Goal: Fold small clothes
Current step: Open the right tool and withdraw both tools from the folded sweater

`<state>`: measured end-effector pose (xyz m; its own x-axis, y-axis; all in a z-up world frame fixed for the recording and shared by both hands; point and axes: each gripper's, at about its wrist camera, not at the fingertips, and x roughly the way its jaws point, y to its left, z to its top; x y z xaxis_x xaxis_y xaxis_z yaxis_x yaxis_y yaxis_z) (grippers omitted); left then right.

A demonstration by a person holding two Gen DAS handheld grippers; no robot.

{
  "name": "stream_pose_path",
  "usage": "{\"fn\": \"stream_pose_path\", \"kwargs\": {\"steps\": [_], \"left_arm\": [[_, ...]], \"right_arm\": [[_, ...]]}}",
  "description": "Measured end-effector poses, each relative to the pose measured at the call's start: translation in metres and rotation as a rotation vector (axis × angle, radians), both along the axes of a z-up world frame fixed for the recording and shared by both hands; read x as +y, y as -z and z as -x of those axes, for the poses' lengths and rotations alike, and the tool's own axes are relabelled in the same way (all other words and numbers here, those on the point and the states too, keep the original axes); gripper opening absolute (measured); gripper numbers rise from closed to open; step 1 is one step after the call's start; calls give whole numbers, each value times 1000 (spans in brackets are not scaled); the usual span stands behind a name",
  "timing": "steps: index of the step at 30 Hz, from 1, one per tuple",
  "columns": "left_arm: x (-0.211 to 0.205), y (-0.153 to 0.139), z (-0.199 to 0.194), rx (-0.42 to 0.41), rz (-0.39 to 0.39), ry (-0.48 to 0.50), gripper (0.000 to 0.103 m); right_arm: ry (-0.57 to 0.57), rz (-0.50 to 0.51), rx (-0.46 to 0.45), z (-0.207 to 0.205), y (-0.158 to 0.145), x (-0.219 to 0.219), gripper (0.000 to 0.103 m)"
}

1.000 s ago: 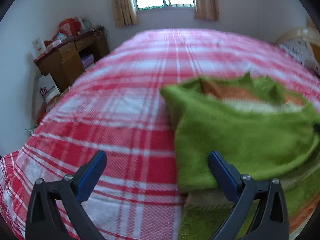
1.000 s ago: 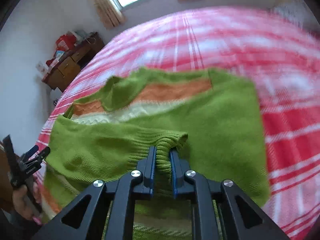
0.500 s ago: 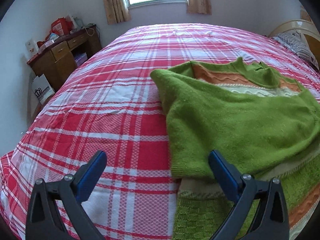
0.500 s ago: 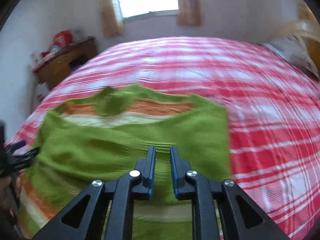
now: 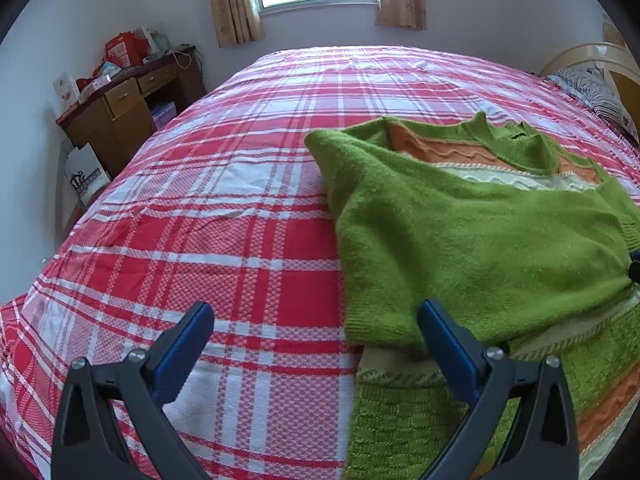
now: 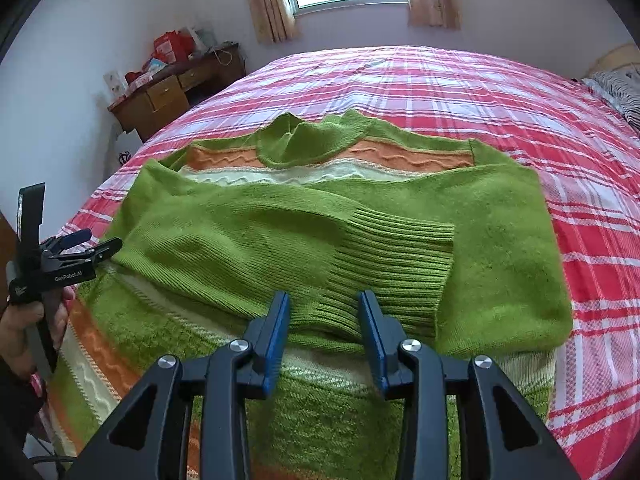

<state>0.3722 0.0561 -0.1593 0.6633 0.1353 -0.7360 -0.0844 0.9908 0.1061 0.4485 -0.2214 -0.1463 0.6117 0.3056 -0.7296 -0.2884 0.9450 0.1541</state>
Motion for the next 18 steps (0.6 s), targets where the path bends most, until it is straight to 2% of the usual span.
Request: {"fn": "stream_pose_path", "kwargs": {"steps": [6,14,16,18], "left_arm": [[3,0,-1,-2,25,0,103],[-1,-5,4,-22,8,6,103],[-3,-8,8,-24,10,7,103],[-5,-7,11,-18,4,22,103]], "right_arm": [[7,-3,-4,-6,3,0,38],[24,-52,-14,-1,-2,-8,38],[34,-60,-17,1,-5,-10,41],[27,-64,-16,4,-5,-10,48]]}}
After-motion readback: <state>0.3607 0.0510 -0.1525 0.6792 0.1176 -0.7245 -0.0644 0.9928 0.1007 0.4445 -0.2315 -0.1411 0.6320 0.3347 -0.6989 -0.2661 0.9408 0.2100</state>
